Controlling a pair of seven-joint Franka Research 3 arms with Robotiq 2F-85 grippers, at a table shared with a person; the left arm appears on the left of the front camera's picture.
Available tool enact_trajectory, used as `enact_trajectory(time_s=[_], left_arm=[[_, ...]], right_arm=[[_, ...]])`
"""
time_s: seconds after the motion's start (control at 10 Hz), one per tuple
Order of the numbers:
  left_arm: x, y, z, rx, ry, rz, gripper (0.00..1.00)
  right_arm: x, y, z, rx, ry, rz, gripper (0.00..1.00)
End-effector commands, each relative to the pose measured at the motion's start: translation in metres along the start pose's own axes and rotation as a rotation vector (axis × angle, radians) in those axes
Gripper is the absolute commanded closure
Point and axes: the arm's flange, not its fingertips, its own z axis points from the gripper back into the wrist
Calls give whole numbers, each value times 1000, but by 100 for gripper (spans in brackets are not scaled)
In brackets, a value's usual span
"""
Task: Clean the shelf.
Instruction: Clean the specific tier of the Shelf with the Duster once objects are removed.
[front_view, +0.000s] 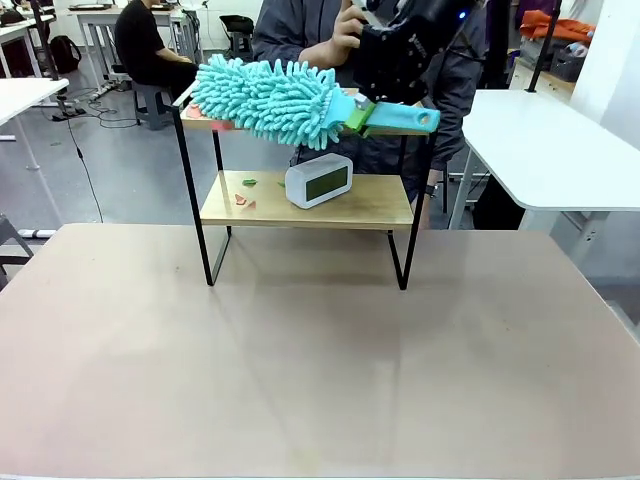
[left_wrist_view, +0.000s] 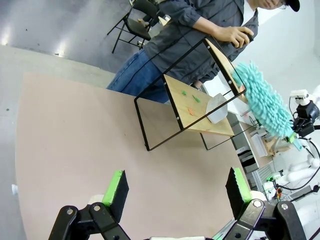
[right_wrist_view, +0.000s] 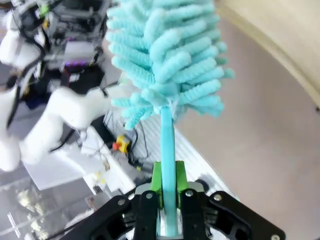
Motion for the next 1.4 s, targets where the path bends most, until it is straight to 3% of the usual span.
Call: enact_trajectory(time_s=[0.0, 0.3, 0.8, 1.0, 1.1, 1.2, 1.3], left_arm=[[-1, 0, -3, -18, -26, -23, 0], [-1, 0, -3, -18, -26, -23, 0], [-1, 0, -3, -18, -26, -23, 0], [-1, 0, -3, -18, -26, -23, 0], [-1, 0, -3, -18, -26, -23, 0], [-1, 0, -3, -18, -26, -23, 0], [-1, 0, -3, -18, -26, -23, 0]], right_arm=[[-13, -11, 27, 92, 128, 60, 88], [-37, -25, 45, 320, 269, 126, 88], [-56, -51, 61, 406, 230, 77, 88], [-93, -53, 83, 501, 235, 127, 88], [-128, -60, 103, 532, 179, 115, 88], [-178, -75, 133, 578, 40, 105, 88], [-238, -97, 161, 652, -163, 81, 88]])
